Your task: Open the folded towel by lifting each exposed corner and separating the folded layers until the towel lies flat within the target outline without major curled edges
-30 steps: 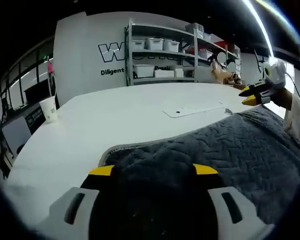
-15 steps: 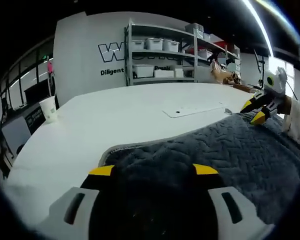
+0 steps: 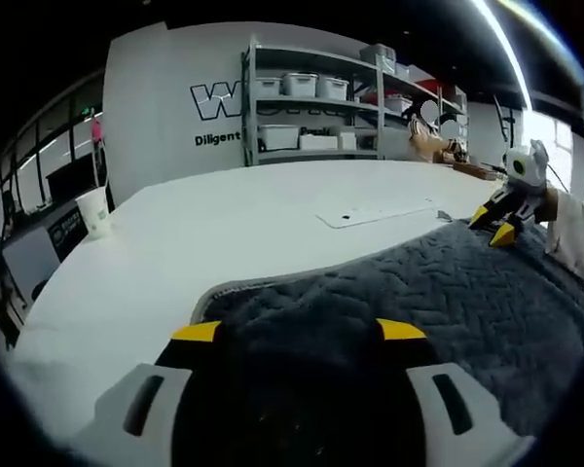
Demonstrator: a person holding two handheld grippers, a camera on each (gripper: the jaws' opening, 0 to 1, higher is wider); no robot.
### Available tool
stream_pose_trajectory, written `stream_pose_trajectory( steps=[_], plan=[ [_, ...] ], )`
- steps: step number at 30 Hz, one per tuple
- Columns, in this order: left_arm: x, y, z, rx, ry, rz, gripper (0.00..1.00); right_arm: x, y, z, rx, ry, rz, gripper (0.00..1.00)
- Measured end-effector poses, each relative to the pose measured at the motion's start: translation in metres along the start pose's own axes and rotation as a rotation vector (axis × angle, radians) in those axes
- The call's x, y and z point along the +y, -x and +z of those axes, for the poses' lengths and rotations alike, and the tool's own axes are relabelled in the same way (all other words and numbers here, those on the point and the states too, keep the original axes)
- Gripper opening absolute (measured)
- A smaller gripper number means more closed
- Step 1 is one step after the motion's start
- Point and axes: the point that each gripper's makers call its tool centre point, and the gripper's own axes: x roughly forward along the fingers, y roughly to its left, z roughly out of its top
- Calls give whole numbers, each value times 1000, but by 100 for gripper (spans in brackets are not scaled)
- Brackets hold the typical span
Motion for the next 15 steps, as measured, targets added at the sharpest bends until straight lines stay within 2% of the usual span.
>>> stream_pose_trajectory(
  steps=[15],
  plan=[
    [2,2,-2,-2,-4,-26,63,2,10,-8,35,24,27,35]
  ],
)
